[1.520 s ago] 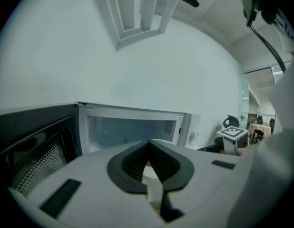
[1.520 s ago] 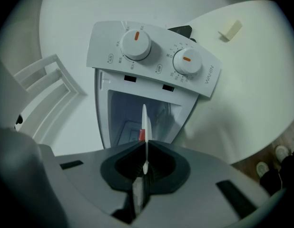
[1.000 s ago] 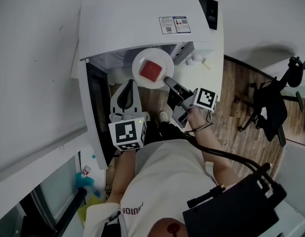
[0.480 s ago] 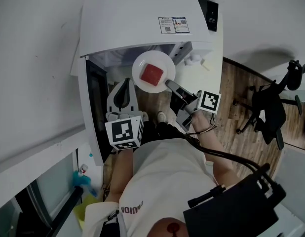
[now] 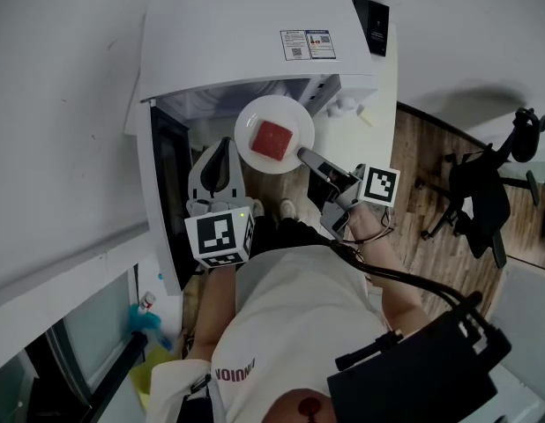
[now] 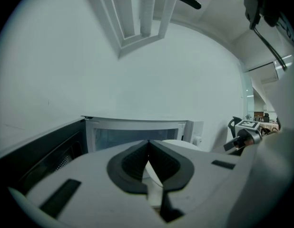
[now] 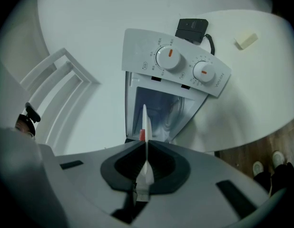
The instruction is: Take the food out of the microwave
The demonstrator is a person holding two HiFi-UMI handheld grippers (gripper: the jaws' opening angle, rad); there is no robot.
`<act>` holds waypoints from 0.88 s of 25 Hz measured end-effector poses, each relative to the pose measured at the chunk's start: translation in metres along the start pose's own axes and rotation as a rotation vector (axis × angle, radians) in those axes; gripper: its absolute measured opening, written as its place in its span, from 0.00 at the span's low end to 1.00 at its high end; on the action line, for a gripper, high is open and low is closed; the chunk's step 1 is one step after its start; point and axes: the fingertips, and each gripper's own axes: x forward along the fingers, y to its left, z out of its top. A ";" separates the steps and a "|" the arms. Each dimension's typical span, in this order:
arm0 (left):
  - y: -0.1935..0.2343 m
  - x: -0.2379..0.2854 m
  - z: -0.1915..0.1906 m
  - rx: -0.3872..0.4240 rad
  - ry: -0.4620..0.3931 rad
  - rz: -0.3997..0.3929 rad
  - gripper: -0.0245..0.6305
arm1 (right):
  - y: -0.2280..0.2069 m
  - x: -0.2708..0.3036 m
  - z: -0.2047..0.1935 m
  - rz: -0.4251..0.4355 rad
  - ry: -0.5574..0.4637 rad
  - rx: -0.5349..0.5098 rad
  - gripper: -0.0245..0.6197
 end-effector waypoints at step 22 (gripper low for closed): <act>0.006 0.006 0.004 0.006 -0.001 -0.007 0.06 | 0.010 0.002 -0.003 0.032 0.031 -0.003 0.09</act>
